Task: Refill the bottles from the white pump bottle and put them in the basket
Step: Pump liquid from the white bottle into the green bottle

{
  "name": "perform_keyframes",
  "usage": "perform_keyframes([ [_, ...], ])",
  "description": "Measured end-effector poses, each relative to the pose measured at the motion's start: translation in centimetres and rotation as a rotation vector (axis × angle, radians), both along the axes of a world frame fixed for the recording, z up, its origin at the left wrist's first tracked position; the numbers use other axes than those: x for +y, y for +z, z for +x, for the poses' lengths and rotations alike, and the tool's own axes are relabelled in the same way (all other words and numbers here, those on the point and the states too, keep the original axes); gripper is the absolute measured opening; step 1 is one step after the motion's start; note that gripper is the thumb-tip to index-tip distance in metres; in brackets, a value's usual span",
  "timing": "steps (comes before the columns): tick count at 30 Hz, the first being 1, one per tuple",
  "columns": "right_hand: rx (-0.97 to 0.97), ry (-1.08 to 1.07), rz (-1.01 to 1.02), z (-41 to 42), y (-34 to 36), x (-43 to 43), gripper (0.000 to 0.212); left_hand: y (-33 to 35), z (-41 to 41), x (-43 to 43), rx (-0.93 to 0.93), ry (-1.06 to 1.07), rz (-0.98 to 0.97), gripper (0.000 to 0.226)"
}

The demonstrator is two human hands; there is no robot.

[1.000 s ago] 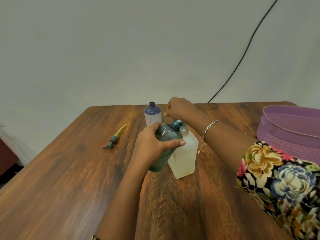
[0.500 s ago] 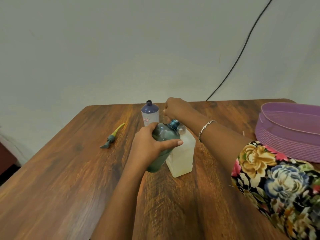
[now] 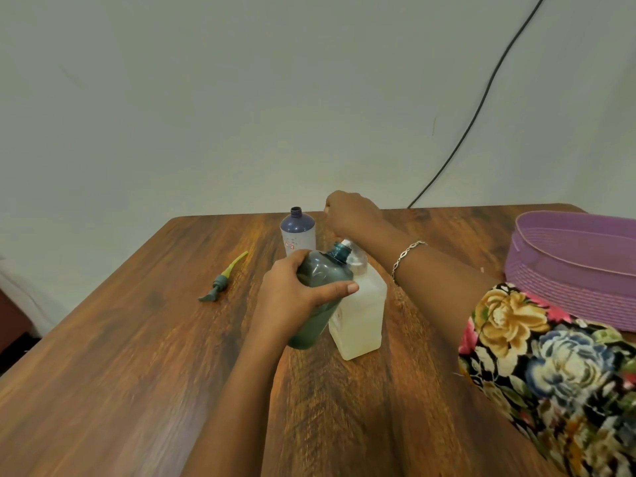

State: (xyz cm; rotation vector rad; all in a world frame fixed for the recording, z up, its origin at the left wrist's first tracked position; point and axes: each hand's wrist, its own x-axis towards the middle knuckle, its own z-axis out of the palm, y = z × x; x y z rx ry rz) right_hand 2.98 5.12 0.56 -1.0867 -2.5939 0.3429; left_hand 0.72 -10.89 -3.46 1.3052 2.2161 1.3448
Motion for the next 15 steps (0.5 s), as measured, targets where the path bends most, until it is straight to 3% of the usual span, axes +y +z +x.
perform_keyframes([
  [3, -0.031, 0.011, 0.092, -0.1, -0.4, -0.1, 0.025, -0.2, 0.0, 0.4, 0.001, 0.001, 0.018, 0.084],
  [7, -0.028, 0.01, 0.069, -0.3, -1.3, 0.0, 0.022, -0.4, 0.0, 0.5, 0.033, 0.015, 0.0, 0.085],
  [15, 0.089, 0.001, -0.259, 0.0, 1.3, 0.2, 0.023, 0.2, 0.1, 0.3, 0.03, 0.011, -0.006, 0.082],
])
